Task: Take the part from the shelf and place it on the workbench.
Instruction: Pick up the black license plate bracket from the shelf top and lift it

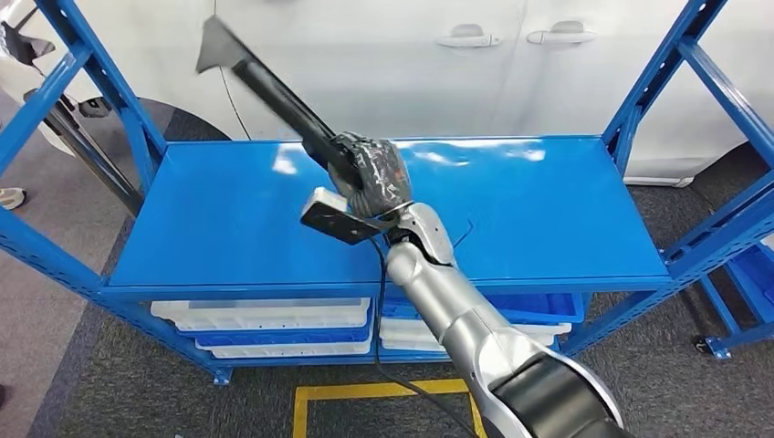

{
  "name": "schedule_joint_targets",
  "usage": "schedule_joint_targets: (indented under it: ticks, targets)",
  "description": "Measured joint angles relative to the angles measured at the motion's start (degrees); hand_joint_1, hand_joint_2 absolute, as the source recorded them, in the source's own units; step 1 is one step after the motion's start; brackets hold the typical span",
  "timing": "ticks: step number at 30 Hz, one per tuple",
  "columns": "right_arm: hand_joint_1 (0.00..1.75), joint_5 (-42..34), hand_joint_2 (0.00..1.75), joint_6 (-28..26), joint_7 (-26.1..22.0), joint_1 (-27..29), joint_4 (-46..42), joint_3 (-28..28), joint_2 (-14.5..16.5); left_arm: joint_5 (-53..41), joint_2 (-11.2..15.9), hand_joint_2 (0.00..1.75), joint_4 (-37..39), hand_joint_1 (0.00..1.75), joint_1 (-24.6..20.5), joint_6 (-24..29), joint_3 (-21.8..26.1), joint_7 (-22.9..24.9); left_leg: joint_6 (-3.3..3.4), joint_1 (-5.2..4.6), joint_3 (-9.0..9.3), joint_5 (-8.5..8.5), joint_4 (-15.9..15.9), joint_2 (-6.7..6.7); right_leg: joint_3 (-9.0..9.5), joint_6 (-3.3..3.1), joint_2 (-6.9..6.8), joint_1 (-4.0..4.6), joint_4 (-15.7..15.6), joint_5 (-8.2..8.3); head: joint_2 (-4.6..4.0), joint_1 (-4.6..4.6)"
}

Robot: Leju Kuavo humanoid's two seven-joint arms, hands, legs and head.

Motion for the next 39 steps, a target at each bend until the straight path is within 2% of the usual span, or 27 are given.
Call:
schedule_joint_targets:
  ticks: [2, 3, 4, 6, 7, 8, 9, 11, 12, 14, 16, 18, 19, 21, 22, 23, 24, 25, 27, 28, 29, 32, 33, 35, 37, 38, 39]
  targets:
    - [1.75, -8.25, 1.75, 4.41, -2.13, 2.68, -6.55, -0.89, -0.48, -0.21, -0.03, 1.75, 0.00, 0.00, 0.00, -0.07, 0.17, 0.06, -0.46, 0.12, -0.13, -0.52, 0.33, 0.09, 0.29, -0.58, -0.07, -0.25, -0.50, 0.18, 0.00, -0.01]
    - [1.75, -13.60, 1.75, 7.83, -3.37, 4.30, -10.40, -1.30, -0.79, -0.27, -0.06, 1.75, 0.00, 0.00, -0.01, -0.13, 0.27, 0.08, -0.67, 0.15, -0.65, -1.44, 1.62, 0.18, 0.47, -0.90, -0.12, -0.42, -0.78, 0.27, 0.00, -0.01]
    - [1.75, -20.25, 1.75, 12.64, -4.55, 6.18, -14.94, -1.74, -1.21, -0.30, -0.09, 1.75, 0.00, 0.00, -0.01, -0.19, 0.38, 0.07, -0.86, 0.21, -1.82, -3.02, 4.32, 0.28, 0.64, -1.18, -0.17, -0.51, -0.99, 0.31, 0.00, -0.02]
    - [1.75, -32.83, 1.75, 23.18, -5.78, 10.01, -23.16, -2.35, -2.23, -0.34, -0.13, 1.75, 0.00, 0.00, 0.07, -0.32, 0.66, -0.03, -1.18, 0.23, -5.36, -6.60, 12.12, 0.38, 0.76, -1.54, -0.20, -0.38, -1.04, 0.18, 0.00, -0.02]
    - [1.75, -38.05, 1.75, 28.06, -5.94, 12.07, -26.91, -2.57, -2.81, -0.41, -0.13, 1.75, 0.00, 0.00, 0.14, -0.34, 0.83, -0.08, -1.28, 0.23, -6.92, -7.54, 15.25, 0.38, 0.81, -1.60, -0.18, -0.32, -1.03, 0.11, 0.00, -0.02]
    - [1.75, -41.83, 1.75, 31.99, -6.05, 14.01, -30.03, -2.67, -3.35, -0.50, -0.13, 1.75, 0.00, 0.00, 0.21, -0.36, 1.03, -0.13, -1.30, 0.23, -7.56, -7.33, 16.34, 0.38, 0.90, -1.60, -0.14, -0.28, -1.01, 0.03, 0.00, -0.02]
    - [1.75, -44.66, 1.75, 35.22, -6.27, 15.83, -32.77, -2.72, -3.82, -0.63, -0.12, 1.75, 0.00, 0.00, 0.26, -0.37, 1.21, -0.14, -1.23, 0.23, -7.02, -5.95, 14.97, 0.38, 1.02, -1.55, -0.07, -0.27, -0.97, -0.07, 0.00, -0.02]
    - [1.75, -48.81, 1.75, 40.84, -6.97, 19.00, -37.29, -2.70, -4.58, -0.93, -0.09, 1.75, 0.00, 0.00, 0.25, -0.37, 1.51, -0.16, -0.79, 0.21, -3.59, -1.75, 7.45, 0.38, 1.40, -1.32, 0.10, -0.27, -0.86, -0.40, 0.00, -0.02]
    - [1.75, -50.33, 1.75, 43.29, -7.52, 20.31, -38.97, -2.59, -4.89, -1.13, -0.07, 1.75, 0.00, 0.00, 0.19, -0.37, 1.60, -0.15, -0.48, 0.08, -1.77, -0.36, 3.66, 0.37, 1.47, -1.13, 0.17, -0.18, -0.71, -0.56, 0.00, -0.02]
    - [1.75, -52.73, 1.75, 47.89, -8.74, 23.02, -41.75, -1.99, -5.37, -1.61, -0.04, 1.75, 0.00, 0.00, 0.03, -0.33, 1.67, -0.11, 0.08, -0.21, -0.15, 0.19, 0.26, 0.27, 1.41, -0.58, 0.25, -0.08, -0.57, -0.67, 0.00, -0.02]
    - [1.75, -54.30, 1.75, 51.99, -9.63, 25.85, -44.27, -0.76, -5.72, -2.11, -0.04, 1.75, 0.00, 0.00, -0.05, -0.26, 1.68, -0.04, 0.58, -0.24, 0.03, 0.08, -0.08, 0.18, 1.36, 0.05, 0.28, -0.06, -0.60, -0.66, 0.00, -0.02]
    - [1.75, -55.11, 1.75, 54.90, -9.88, 28.08, -46.19, 0.83, -5.90, -2.41, -0.12, 1.75, 0.00, 0.00, -0.09, -0.15, 1.68, 0.02, 1.17, 0.01, 0.31, 0.32, -0.58, 0.24, 1.01, 0.63, 0.23, -0.13, 0.57, -1.72, 0.00, -0.01]
    - [1.75, -55.30, 1.75, 56.04, -9.91, 28.97, -47.01, 1.67, -5.95, -2.56, -0.15, 1.75, 0.00, 0.00, -0.16, -0.07, 1.68, 0.03, 1.44, 0.15, 0.44, 0.45, -0.80, 0.30, 0.04, 0.90, 0.19, -0.22, 2.83, -3.19, 0.00, -0.01]
    - [1.75, -55.23, 1.75, 57.75, -9.97, 30.62, -48.27, 3.19, -6.00, -2.95, -0.18, 1.75, 0.00, 0.00, -0.22, 0.08, 1.68, 0.06, 1.70, 0.13, 0.44, 0.48, -0.85, 0.40, -3.35, 1.29, 0.08, -0.50, 10.33, -7.03, 0.00, 0.00]
    - [1.75, -54.97, 1.75, 58.41, -9.98, 31.46, -48.76, 3.86, -6.01, -3.15, -0.18, 1.75, 0.00, 0.00, -0.21, 0.11, 1.68, 0.08, 1.76, 0.11, 0.43, 0.47, -0.84, 0.42, -5.03, 1.45, 0.04, -0.63, 13.95, -8.40, 0.00, 0.00]
    - [1.75, -54.60, 1.75, 58.91, -9.98, 32.19, -49.19, 4.42, -6.00, -3.41, -0.19, 1.75, 0.00, 0.00, -0.18, 0.11, 1.67, 0.10, 1.76, 0.11, 0.43, 0.47, -0.83, 0.41, -5.89, 1.56, 0.01, -0.73, 15.87, -8.73, 0.00, 0.00]
    - [1.75, -54.20, 1.75, 59.31, -9.98, 32.80, -49.62, 4.87, -5.94, -3.71, -0.23, 1.75, 0.00, 0.00, -0.16, 0.09, 1.66, 0.13, 1.74, 0.12, 0.45, 0.45, -0.79, 0.39, -5.65, 1.62, -0.02, -0.85, 15.52, -7.95, 0.00, 0.00]
    - [1.75, -53.81, 1.75, 59.62, -9.97, 33.24, -50.11, 5.27, -5.80, -3.97, -0.27, 1.75, 0.00, 0.00, -0.16, 0.05, 1.64, 0.14, 1.67, 0.14, 0.49, 0.41, -0.71, 0.36, -4.19, 1.60, -0.05, -0.96, 12.74, -6.23, 0.00, 0.00]
    - [1.75, -53.08, 1.75, 60.09, -9.97, 33.66, -51.15, 5.83, -5.33, -4.49, -0.34, 1.75, 0.00, 0.00, -0.23, 0.00, 1.60, 0.25, 1.28, 0.07, 0.51, 0.20, -0.39, 0.29, 0.09, 1.36, -0.15, -0.99, 4.53, -2.79, 0.00, 0.00]
    - [1.75, -52.69, 1.75, 60.26, -9.98, 33.77, -51.62, 5.99, -5.05, -4.72, -0.34, 1.75, 0.00, 0.00, -0.28, -0.01, 1.58, 0.37, 0.95, 0.00, 0.48, 0.10, -0.23, 0.27, 1.55, 1.10, -0.16, -0.91, 1.60, -1.90, 0.00, 0.00]
    - [1.75, -52.36, 1.75, 60.38, -9.98, 33.86, -51.99, 6.06, -4.79, -4.94, -0.34, 1.75, 0.00, 0.00, -0.32, -0.05, 1.58, 0.53, 0.59, -0.09, 0.45, 0.03, -0.13, 0.27, 2.21, 0.83, -0.14, -0.80, 0.18, -1.68, 0.00, 0.00]
    - [1.75, -52.03, 1.75, 60.33, -9.99, 34.04, -52.74, 6.13, -4.26, -5.29, -0.33, 1.75, 0.00, 0.00, -0.42, -0.37, 1.57, 1.24, -0.50, 0.04, 0.53, -0.08, -0.14, 0.29, 2.30, -0.26, -0.04, -0.60, -0.35, -1.55, 0.00, 0.00]
    - [1.75, -52.03, 1.75, 60.19, -9.99, 34.03, -52.98, 6.16, -4.09, -5.29, -0.34, 1.75, 0.00, 0.00, -0.44, -0.52, 1.56, 1.53, -0.77, 0.13, 0.27, -0.70, 0.56, 0.30, 2.42, -0.66, -0.10, -0.64, -0.59, -1.40, 0.00, -0.01]
    - [1.75, -52.03, 1.75, 60.00, -9.99, 34.03, -53.40, 6.22, -3.78, -5.32, -0.39, 1.75, 0.00, 0.00, -0.42, -0.75, 1.55, 2.03, -1.13, 0.23, -1.85, -3.79, 5.50, 0.33, 2.57, -1.23, -0.25, -0.77, -0.94, -1.18, 0.00, -0.01]
    - [1.75, -52.03, 1.75, 59.95, -9.99, 34.12, -53.54, 6.24, -3.65, -5.35, -0.42, 1.75, 0.00, 0.00, -0.31, -0.80, 1.55, 2.32, -1.39, 0.24, -5.36, -7.39, 13.30, 0.34, 2.49, -1.45, -0.29, -0.57, -0.92, -1.19, 0.00, -0.01]
    - [1.75, -52.03, 1.75, 59.95, -9.99, 34.19, -53.54, 6.24, -3.65, -5.34, -0.41, 1.75, 0.00, 0.00, -0.23, -0.79, 1.55, 2.38, -1.43, 0.24, -6.54, -8.05, 15.85, 0.34, 2.47, -1.49, -0.29, -0.45, -0.89, -1.21, 0.00, -0.01]
    - [1.75, -52.02, 1.75, 59.95, -9.98, 34.24, -53.54, 6.24, -3.65, -5.34, -0.41, 1.75, 0.00, 0.00, -0.18, -0.79, 1.55, 2.42, -1.38, 0.23, -6.69, -7.53, 16.20, 0.34, 2.50, -1.52, -0.28, -0.36, -0.85, -1.23, 0.00, -0.02]
